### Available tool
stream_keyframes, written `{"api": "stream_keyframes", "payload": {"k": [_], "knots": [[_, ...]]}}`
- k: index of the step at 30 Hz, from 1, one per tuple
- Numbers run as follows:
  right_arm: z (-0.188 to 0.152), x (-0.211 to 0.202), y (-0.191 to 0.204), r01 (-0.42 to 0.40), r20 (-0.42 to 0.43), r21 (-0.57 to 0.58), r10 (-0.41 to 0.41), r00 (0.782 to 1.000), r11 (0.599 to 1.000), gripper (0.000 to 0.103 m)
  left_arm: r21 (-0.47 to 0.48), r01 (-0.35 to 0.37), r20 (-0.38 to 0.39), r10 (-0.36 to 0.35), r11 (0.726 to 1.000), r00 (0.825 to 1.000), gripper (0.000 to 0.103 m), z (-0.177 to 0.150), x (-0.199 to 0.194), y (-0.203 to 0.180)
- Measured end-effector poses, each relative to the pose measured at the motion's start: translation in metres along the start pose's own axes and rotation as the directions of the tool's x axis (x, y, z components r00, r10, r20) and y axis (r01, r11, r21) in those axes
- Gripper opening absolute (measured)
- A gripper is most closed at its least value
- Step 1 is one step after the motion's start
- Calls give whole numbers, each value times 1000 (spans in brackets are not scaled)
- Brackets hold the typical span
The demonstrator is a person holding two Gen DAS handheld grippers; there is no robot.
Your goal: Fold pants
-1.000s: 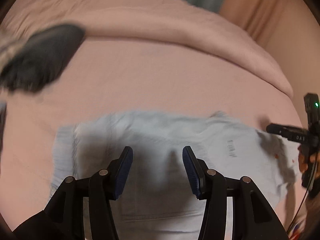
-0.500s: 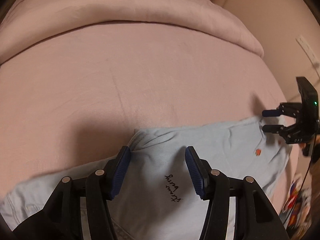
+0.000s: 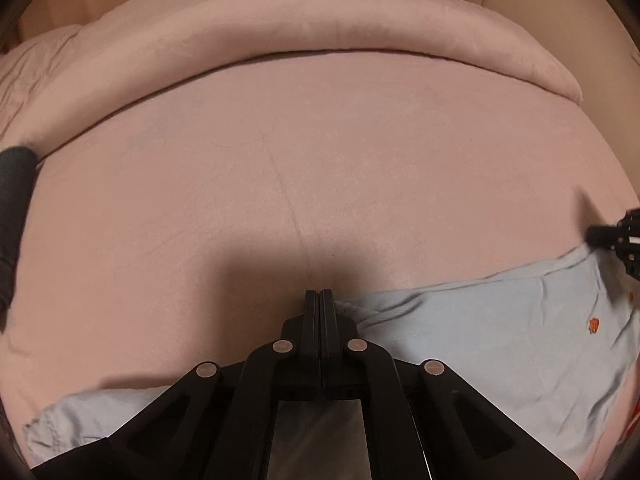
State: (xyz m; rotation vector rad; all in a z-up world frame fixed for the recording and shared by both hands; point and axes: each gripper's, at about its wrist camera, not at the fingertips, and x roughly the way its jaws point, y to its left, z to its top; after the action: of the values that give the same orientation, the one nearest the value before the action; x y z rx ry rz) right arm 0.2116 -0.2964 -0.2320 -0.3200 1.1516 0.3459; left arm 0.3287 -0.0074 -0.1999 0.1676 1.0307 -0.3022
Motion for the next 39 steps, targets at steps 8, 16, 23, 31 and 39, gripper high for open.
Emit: {"api": "stream_keyframes", "payload": {"k": [8, 16, 23, 31, 39], "knots": [[-16, -53, -40, -27, 125, 197, 3, 992, 980, 66, -68, 95, 114, -87, 993, 990, 1, -4, -54, 4], [-70, -69, -77, 104, 21, 167, -109, 994, 981, 69, -14, 204, 40, -204, 979, 978, 29, -18, -39, -45], [-113, -82, -134, 46, 53, 334, -68, 996, 941, 59, 66, 197, -24, -196, 978, 980, 29, -20, -18, -78], [-128, -66, -133, -25, 77, 423, -8, 997, 906, 4, 25, 188, -33, -187, 982, 982, 29, -11, -10, -81], [-138, -58, -145, 41, -22, 452, -35, 999, 891, 15, -11, 158, -38, -158, 987, 987, 29, -12, -8, -84]]}}
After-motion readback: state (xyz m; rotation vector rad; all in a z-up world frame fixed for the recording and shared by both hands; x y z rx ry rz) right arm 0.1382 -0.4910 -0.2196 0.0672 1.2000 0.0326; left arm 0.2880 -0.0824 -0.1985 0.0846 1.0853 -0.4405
